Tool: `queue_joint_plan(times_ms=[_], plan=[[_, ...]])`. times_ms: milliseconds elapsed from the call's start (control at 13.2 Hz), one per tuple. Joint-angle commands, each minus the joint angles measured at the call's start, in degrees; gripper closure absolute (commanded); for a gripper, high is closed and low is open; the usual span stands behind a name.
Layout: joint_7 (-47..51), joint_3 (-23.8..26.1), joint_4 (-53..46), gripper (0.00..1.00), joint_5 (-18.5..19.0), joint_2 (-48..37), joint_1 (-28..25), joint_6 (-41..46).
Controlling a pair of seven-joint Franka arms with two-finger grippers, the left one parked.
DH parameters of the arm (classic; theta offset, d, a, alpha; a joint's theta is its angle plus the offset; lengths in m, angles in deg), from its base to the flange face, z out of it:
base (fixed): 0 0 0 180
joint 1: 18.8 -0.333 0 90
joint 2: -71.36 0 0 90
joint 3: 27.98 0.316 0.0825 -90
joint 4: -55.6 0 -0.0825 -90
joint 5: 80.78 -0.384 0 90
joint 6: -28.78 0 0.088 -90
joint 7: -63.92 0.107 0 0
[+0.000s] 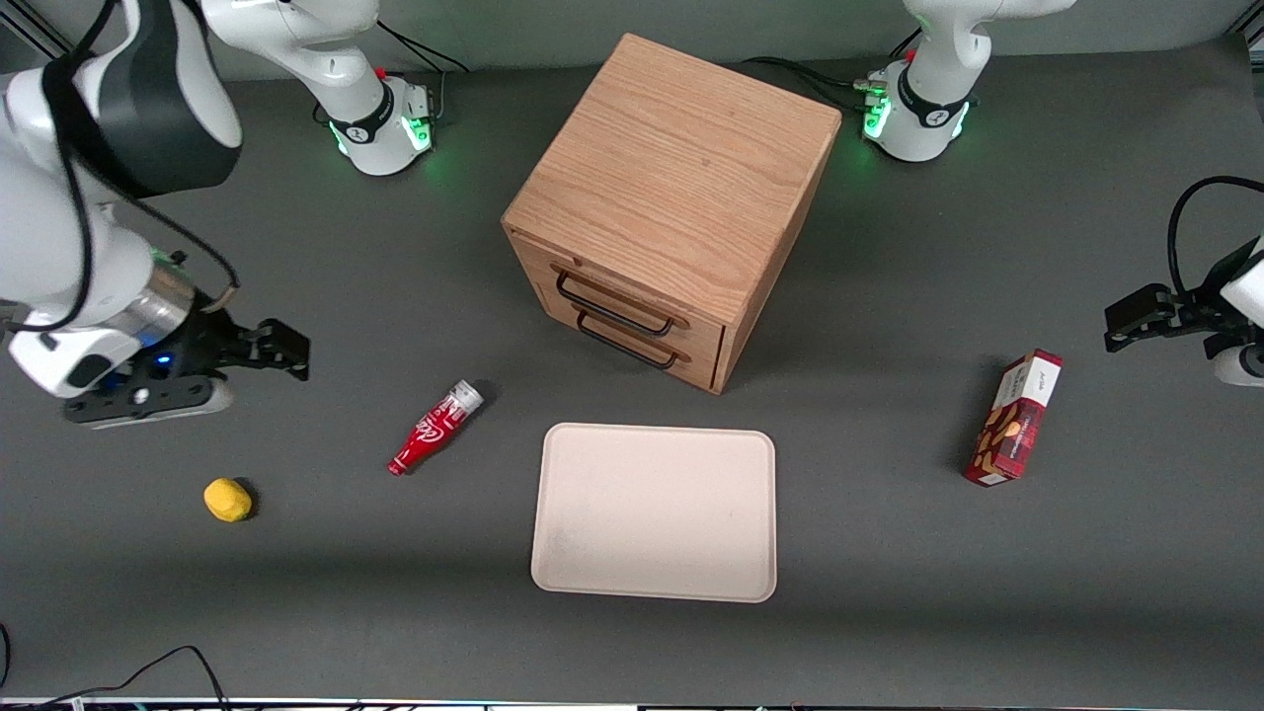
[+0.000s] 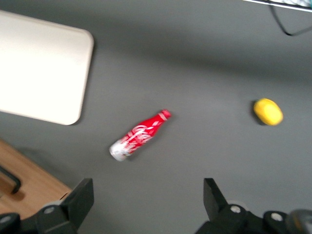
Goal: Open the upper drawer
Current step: 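Move the right gripper toward the upper drawer's black handle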
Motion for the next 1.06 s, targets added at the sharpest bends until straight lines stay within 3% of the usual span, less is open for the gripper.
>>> queue_joint_plan(times_ms=[0,532,759,987], plan=[[-0.62,5.82,-1.73,0.0,0.35,1.38,-0.06,1.89],[-2.98,20.69,-3.56,0.0,1.05,7.79,-0.67,1.01],[-10.96,20.79,-7.51,0.0,1.14,12.36,-4.35,1.01],[-13.0,20.7,-9.72,0.0,1.32,15.36,-8.13,1.01]])
